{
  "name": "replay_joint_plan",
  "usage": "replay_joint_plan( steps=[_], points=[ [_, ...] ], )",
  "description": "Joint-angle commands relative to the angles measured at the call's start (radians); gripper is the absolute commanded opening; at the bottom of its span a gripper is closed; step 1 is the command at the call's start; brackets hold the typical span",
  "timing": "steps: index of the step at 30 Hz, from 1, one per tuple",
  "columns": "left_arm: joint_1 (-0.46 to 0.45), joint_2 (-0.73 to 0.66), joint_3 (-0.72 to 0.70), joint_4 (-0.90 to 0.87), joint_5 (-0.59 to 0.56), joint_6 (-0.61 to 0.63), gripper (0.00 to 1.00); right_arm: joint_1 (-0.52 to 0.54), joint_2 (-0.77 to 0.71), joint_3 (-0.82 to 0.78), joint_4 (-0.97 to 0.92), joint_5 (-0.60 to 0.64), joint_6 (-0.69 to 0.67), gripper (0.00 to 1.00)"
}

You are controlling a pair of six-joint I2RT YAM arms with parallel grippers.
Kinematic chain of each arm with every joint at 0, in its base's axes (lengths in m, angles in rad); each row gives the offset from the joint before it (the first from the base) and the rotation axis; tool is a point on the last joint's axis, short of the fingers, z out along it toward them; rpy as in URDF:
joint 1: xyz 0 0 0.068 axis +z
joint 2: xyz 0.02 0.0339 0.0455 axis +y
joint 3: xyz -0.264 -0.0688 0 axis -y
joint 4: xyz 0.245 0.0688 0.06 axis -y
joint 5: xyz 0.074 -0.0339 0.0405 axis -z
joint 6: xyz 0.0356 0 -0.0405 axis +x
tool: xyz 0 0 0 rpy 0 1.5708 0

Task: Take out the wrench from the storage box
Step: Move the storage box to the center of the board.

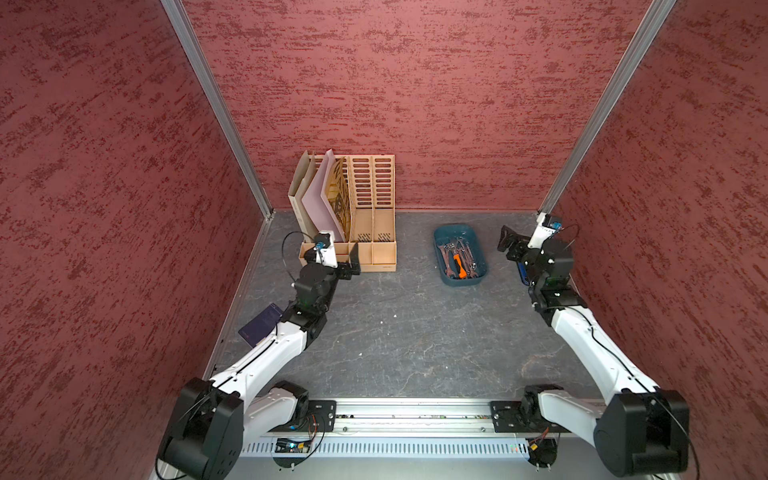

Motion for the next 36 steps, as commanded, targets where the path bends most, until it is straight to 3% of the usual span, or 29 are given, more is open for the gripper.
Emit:
replay_joint_plan(
  steps=[1, 5, 7, 12, 15, 18, 24, 32, 36],
  points=[
    [-0.132, 0.036, 0.119, -0.265, -0.086, -0.045, 1.0, -0.005, 0.088, 0.127, -0.366, -0.246, 0.028, 0.98],
    [-0.287, 0.106, 0.247, -0.357, -0.099, -0.092, 1.0, -0.004, 0.239, 0.32, -0.602, -0.308, 0.002, 0.98],
    [-0.331, 0.141, 0.299, -0.401, -0.046, -0.15, 1.0, -0.004, 0.289, 0.371, -0.653, -0.299, -0.028, 0.95],
    [-0.345, 0.265, 0.451, -0.595, 0.198, -0.337, 1.0, -0.004, 0.461, 0.472, -0.726, -0.239, -0.055, 0.89],
    [-0.342, 0.311, 0.474, -0.619, 0.324, -0.368, 1.0, -0.006, 0.564, 0.547, -0.759, -0.238, -0.066, 0.84],
    [-0.337, 0.322, 0.466, -0.631, 0.379, -0.388, 1.0, -0.004, 0.645, 0.611, -0.774, -0.225, -0.078, 0.79],
    [-0.299, 0.298, 0.425, -0.663, 0.401, -0.449, 1.0, -0.005, 0.765, 0.724, -0.813, -0.172, -0.102, 0.74],
    [-0.265, 0.256, 0.391, -0.696, 0.38, -0.481, 1.0, -0.004, 0.879, 0.825, -0.816, -0.153, -0.11, 0.57],
    [-0.248, 0.243, 0.376, -0.696, 0.383, -0.494, 1.0, -0.005, 0.928, 0.867, -0.83, -0.121, -0.101, 0.54]
  ],
)
